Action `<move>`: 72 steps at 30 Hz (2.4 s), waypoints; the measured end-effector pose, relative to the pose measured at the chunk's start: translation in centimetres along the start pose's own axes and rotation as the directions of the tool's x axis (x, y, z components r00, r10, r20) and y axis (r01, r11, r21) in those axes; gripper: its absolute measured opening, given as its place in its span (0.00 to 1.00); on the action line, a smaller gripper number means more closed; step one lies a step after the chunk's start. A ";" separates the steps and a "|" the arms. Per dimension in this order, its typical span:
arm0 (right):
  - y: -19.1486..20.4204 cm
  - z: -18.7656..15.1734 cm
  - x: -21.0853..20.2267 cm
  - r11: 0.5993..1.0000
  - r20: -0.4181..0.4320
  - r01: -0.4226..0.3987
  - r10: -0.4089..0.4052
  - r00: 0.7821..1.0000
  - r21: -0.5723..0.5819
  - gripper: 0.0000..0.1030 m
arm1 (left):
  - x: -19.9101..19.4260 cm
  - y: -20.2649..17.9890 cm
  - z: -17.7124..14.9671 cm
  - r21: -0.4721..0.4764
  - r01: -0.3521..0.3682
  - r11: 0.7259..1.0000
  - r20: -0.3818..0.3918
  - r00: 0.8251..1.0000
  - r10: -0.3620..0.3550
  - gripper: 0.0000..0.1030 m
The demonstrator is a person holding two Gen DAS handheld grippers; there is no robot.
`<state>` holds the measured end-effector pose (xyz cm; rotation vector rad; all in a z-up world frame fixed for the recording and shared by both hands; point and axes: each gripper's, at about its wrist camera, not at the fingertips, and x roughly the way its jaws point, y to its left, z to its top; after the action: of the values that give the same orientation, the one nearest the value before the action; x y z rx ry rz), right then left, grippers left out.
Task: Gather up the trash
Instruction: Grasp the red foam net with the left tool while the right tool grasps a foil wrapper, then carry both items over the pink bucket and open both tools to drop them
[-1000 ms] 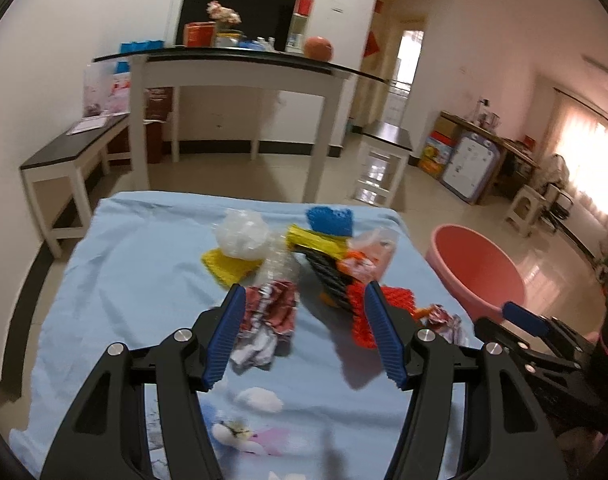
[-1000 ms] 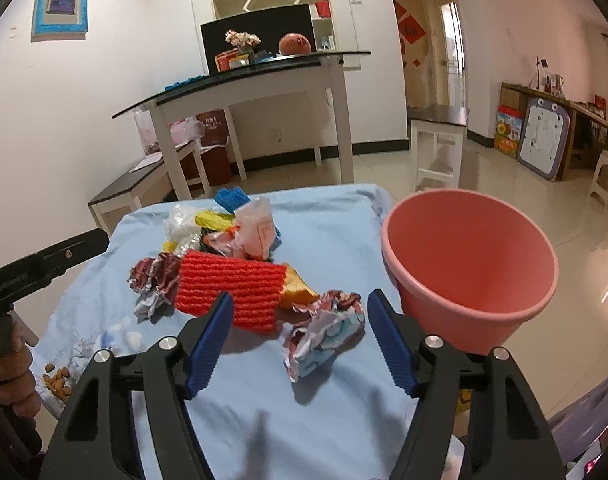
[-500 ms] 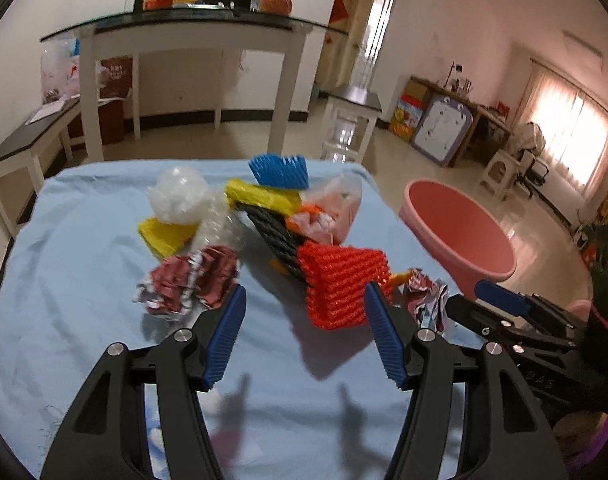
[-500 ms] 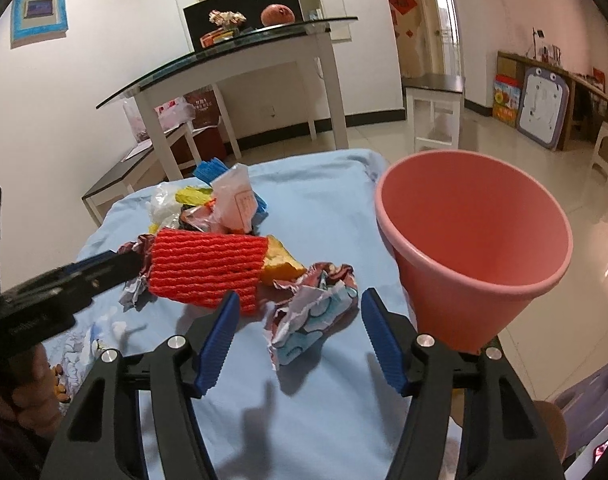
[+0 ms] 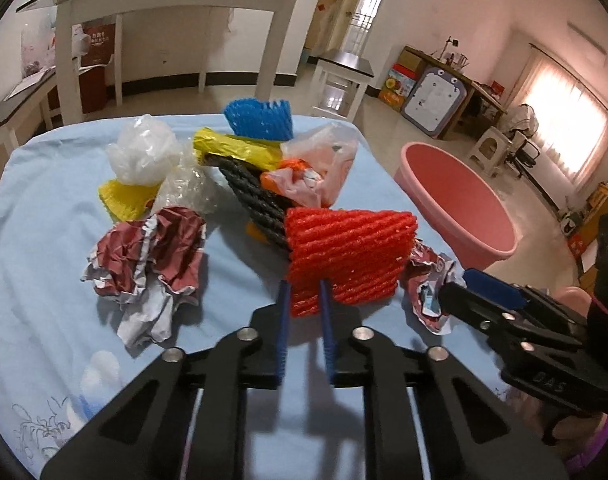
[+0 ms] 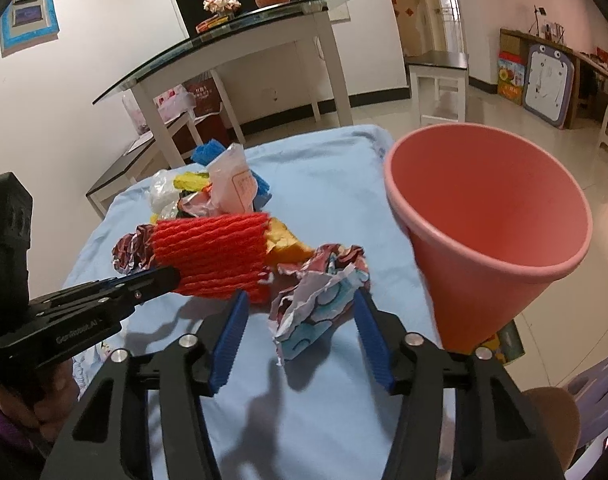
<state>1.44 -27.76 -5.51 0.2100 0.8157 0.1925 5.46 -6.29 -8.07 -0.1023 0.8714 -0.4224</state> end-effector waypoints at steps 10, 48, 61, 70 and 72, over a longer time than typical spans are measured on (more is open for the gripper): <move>-0.7 -0.8 0.6 0.999 -0.043 -0.011 0.013 0.999 0.044 0.08 | -2.4 -0.6 -0.5 0.041 0.051 0.998 0.051 0.997 -0.053 0.05; -14.0 3.8 -6.2 0.962 0.177 0.171 -0.210 0.961 0.213 0.03 | 1.8 -13.2 5.1 0.264 0.128 0.956 0.060 0.987 -0.149 0.05; -16.0 3.9 -4.0 0.948 0.152 0.207 -0.248 0.957 0.243 0.27 | 5.6 -15.1 5.9 0.272 0.121 0.955 -0.005 0.992 -0.125 0.07; -15.2 3.7 -5.1 0.949 0.172 0.214 -0.257 0.951 0.232 0.37 | 4.9 -14.7 6.0 0.223 0.177 0.959 -0.019 0.984 -0.178 0.30; -14.9 3.4 -5.5 0.949 0.177 0.214 -0.257 0.950 0.231 0.39 | 4.4 -14.7 5.9 0.222 0.184 0.958 -0.009 0.982 -0.187 0.30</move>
<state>1.59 -43.89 -3.21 0.3228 0.6479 -0.1419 7.82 -21.97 -3.67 0.0199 0.7998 -0.6917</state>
